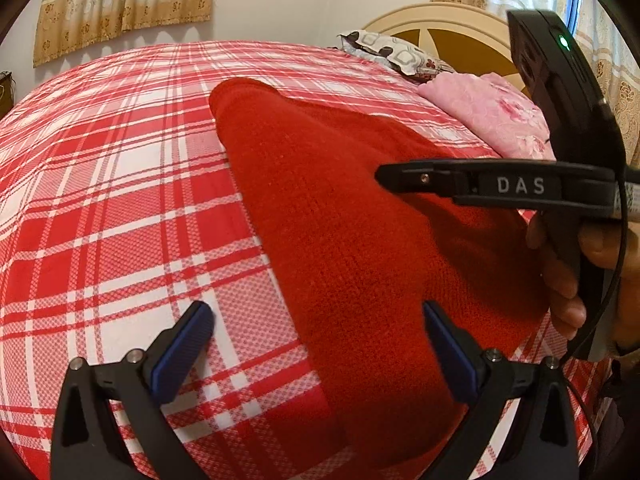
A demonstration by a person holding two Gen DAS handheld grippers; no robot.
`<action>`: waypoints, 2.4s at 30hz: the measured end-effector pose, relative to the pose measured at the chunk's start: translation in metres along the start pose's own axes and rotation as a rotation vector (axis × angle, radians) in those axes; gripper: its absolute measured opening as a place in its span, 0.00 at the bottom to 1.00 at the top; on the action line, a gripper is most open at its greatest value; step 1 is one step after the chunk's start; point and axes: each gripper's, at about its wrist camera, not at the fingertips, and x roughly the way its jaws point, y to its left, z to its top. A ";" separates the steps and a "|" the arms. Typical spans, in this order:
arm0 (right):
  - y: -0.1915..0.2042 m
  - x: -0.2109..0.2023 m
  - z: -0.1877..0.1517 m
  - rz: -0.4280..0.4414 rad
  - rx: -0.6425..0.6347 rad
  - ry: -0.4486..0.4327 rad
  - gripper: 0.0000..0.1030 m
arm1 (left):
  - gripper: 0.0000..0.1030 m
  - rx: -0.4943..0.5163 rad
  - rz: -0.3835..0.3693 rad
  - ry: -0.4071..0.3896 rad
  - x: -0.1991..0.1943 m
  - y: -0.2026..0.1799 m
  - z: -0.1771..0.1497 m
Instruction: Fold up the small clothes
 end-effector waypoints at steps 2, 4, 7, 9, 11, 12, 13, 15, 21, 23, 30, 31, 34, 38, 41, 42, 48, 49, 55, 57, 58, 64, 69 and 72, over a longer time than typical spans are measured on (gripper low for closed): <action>0.000 -0.003 -0.002 -0.003 -0.012 -0.008 0.44 | 1.00 -0.004 -0.008 0.000 0.000 0.001 0.000; 0.003 -0.005 -0.005 -0.016 -0.037 -0.010 0.44 | 1.00 -0.014 -0.020 -0.002 -0.001 0.004 0.000; 0.001 -0.013 -0.005 0.007 -0.046 -0.027 0.44 | 1.00 -0.020 -0.027 -0.002 -0.002 0.004 0.002; -0.013 -0.026 -0.002 0.071 0.002 -0.085 0.44 | 1.00 -0.018 -0.031 0.010 0.000 0.002 0.004; -0.033 -0.036 0.001 0.086 0.085 -0.143 0.46 | 1.00 -0.016 -0.053 0.020 0.003 0.003 0.006; -0.049 -0.039 0.003 0.099 0.145 -0.170 0.49 | 1.00 -0.023 -0.063 0.021 0.004 0.004 0.007; -0.062 -0.040 0.004 0.111 0.195 -0.178 0.51 | 1.00 -0.031 -0.074 0.019 0.004 0.006 0.007; -0.088 -0.033 0.005 0.136 0.287 -0.161 0.52 | 1.00 -0.052 -0.097 0.010 0.003 0.009 0.007; -0.119 0.006 0.003 0.209 0.419 -0.070 0.54 | 1.00 -0.059 -0.120 -0.008 0.001 0.011 0.005; -0.123 0.017 0.002 0.228 0.450 -0.055 0.61 | 0.97 -0.060 -0.140 -0.011 0.000 0.013 0.003; -0.128 0.038 0.007 0.330 0.477 -0.057 0.61 | 0.86 -0.048 -0.173 -0.006 0.001 0.009 0.003; -0.127 0.041 0.008 0.346 0.476 -0.057 0.59 | 0.82 -0.043 -0.179 -0.004 0.001 0.008 0.003; -0.125 0.052 0.010 0.397 0.497 -0.038 0.34 | 0.72 -0.024 -0.213 0.006 0.002 0.003 0.004; -0.116 0.048 0.011 0.398 0.479 -0.055 0.28 | 0.56 -0.030 -0.228 0.004 0.000 0.004 0.005; -0.107 0.036 0.010 0.410 0.479 -0.087 0.27 | 0.44 -0.028 -0.217 -0.016 -0.009 0.002 0.003; -0.104 0.032 0.009 0.419 0.484 -0.097 0.27 | 0.41 -0.026 -0.213 -0.018 -0.010 0.001 0.003; -0.077 0.007 0.002 0.450 0.464 -0.131 0.26 | 0.37 -0.019 -0.190 -0.025 -0.028 -0.002 -0.004; -0.072 0.005 0.000 0.458 0.461 -0.134 0.26 | 0.37 -0.015 -0.181 -0.023 -0.033 -0.003 -0.006; -0.035 -0.006 -0.016 0.491 0.420 -0.127 0.26 | 0.37 -0.028 -0.144 0.010 -0.060 0.006 -0.025; -0.023 -0.006 -0.020 0.505 0.412 -0.123 0.26 | 0.37 -0.025 -0.124 0.009 -0.069 0.008 -0.033; -0.019 -0.007 -0.023 0.513 0.408 -0.120 0.26 | 0.37 -0.029 -0.122 0.008 -0.073 0.010 -0.037; 0.012 -0.004 -0.030 0.565 0.392 -0.106 0.26 | 0.37 -0.053 -0.099 -0.014 -0.099 0.018 -0.051; 0.035 0.004 -0.026 0.595 0.370 -0.087 0.26 | 0.36 -0.073 -0.073 -0.034 -0.119 0.026 -0.061; 0.051 0.006 -0.023 0.609 0.346 -0.077 0.26 | 0.36 -0.089 -0.055 -0.041 -0.129 0.033 -0.069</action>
